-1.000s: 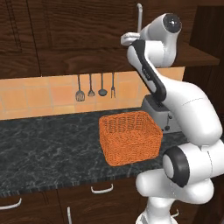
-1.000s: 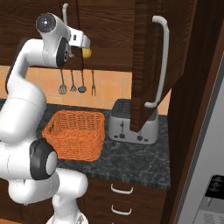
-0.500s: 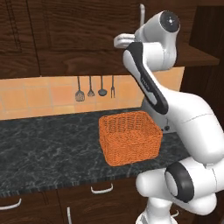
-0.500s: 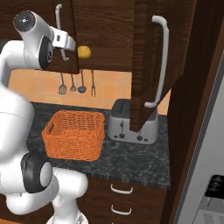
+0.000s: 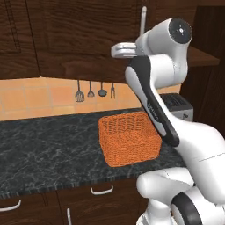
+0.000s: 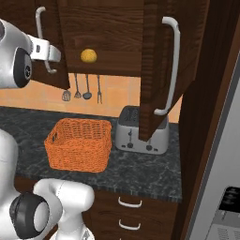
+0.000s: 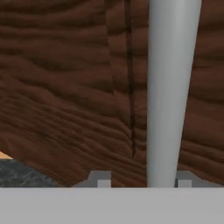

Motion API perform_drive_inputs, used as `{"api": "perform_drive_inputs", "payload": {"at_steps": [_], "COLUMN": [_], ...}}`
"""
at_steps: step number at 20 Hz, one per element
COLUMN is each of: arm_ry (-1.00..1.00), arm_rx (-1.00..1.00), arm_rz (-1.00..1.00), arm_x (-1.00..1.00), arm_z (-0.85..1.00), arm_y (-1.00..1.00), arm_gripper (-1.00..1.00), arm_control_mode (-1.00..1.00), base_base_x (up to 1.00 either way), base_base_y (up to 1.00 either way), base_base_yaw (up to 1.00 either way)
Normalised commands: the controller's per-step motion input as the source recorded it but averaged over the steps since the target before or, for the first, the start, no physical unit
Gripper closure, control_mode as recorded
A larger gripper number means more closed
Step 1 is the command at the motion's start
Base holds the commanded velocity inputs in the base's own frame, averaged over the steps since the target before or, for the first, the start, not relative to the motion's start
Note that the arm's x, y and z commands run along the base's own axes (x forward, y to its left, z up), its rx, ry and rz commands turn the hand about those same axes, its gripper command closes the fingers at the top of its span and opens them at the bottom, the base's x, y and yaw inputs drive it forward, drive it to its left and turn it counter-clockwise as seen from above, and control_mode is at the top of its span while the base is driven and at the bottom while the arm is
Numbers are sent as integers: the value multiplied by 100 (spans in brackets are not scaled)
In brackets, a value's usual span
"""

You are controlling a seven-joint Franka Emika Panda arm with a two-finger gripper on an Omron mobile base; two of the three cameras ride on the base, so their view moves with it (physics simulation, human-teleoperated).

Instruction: Open the cabinet, pick up the bread from the cabinet and place it in the basket. Then move the basket to the dining counter.

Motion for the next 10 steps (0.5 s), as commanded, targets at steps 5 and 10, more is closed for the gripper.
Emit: {"api": "perform_drive_inputs", "payload": {"at_steps": [5, 10], "arm_ry": [0, 0], "arm_rx": [1, 6], "arm_rz": [4, 2], "arm_x": [-100, -93], "arm_z": [0, 0], "arm_y": [65, 22], "arm_gripper": [100, -100], "arm_control_mode": [-100, -100], "base_base_x": [0, 0], "base_base_y": [0, 0], "base_base_yaw": [0, 0]}}
